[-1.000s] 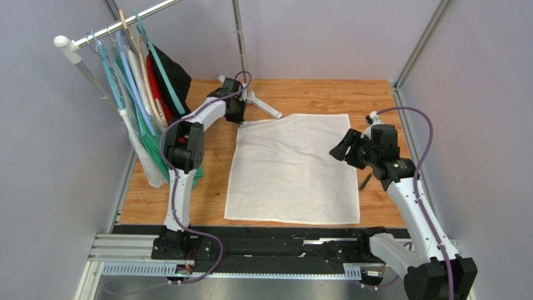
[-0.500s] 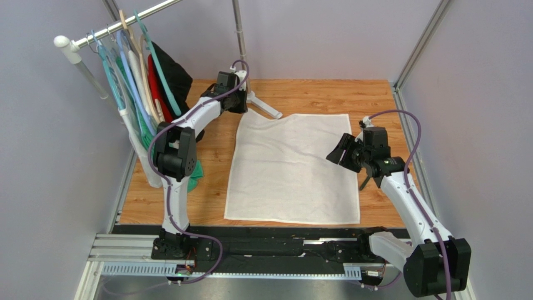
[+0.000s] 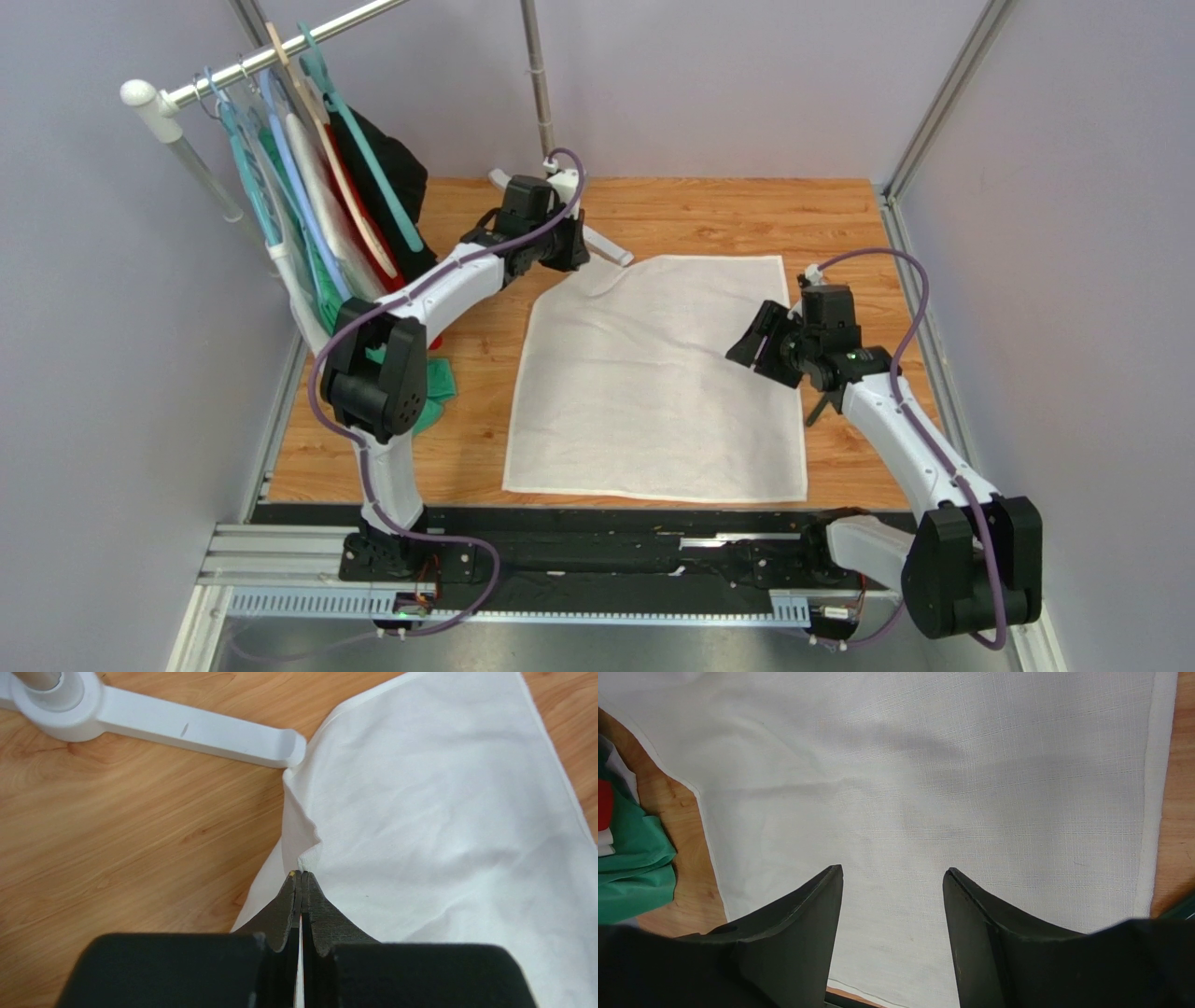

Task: Fold the napkin, place the utensils inside, and roll it up
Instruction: Fold the napkin

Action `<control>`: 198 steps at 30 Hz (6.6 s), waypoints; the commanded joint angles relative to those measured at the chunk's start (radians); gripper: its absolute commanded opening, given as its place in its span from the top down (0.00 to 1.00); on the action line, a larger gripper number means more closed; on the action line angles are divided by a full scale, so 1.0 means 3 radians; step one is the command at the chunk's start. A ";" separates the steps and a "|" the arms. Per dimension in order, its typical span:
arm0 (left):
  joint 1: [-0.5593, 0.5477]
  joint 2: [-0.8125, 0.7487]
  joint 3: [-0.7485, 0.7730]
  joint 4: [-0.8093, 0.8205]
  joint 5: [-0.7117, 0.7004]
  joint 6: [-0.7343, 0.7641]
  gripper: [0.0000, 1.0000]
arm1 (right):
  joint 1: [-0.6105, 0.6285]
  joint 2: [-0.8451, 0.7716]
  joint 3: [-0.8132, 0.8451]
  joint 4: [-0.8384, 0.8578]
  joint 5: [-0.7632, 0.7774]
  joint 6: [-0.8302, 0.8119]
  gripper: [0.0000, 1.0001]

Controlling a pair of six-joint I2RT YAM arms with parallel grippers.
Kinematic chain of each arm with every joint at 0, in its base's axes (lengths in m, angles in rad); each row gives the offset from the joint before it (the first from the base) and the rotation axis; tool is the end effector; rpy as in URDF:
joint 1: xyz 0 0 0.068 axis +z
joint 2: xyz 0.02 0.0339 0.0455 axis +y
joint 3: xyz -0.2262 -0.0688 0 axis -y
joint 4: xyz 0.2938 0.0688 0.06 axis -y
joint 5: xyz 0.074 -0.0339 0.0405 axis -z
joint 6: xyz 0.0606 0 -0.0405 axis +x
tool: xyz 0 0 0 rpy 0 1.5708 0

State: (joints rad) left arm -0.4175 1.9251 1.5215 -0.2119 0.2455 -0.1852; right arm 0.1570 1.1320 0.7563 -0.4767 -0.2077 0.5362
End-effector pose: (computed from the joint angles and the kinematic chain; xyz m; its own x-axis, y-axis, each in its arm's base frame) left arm 0.4517 -0.2165 0.1888 -0.6246 0.0816 -0.7767 0.4677 0.8356 -0.2883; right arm 0.3012 0.0603 0.1659 -0.7859 0.3817 -0.4865 0.1331 0.8727 0.4697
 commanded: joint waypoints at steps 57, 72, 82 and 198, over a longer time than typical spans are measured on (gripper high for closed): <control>-0.1564 -0.0660 -0.1523 0.1489 -0.0466 -0.0636 1.00 | 0.0816 0.1151 -0.0169 0.1829 -0.0105 0.1813 1.00; -0.1579 -0.1359 -0.1599 0.0722 -0.0557 -0.0635 0.16 | 0.0816 0.0487 -0.0286 0.0930 0.0217 0.1098 1.00; -0.1579 -0.1978 -0.2034 0.0231 -0.0813 -0.0845 0.14 | 0.0816 -0.0127 -0.0486 0.0086 0.0401 0.0831 1.00; -0.1206 -0.2592 -0.3466 0.0118 -0.0496 -0.1045 0.26 | 0.1205 -0.0818 0.0368 -0.2103 0.1838 0.1358 0.20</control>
State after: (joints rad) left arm -0.7895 1.1110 0.4397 -0.2062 0.0502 -0.5465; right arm 0.5144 0.9119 0.8261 -1.1702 0.3683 0.9638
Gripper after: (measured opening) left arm 0.767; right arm 0.801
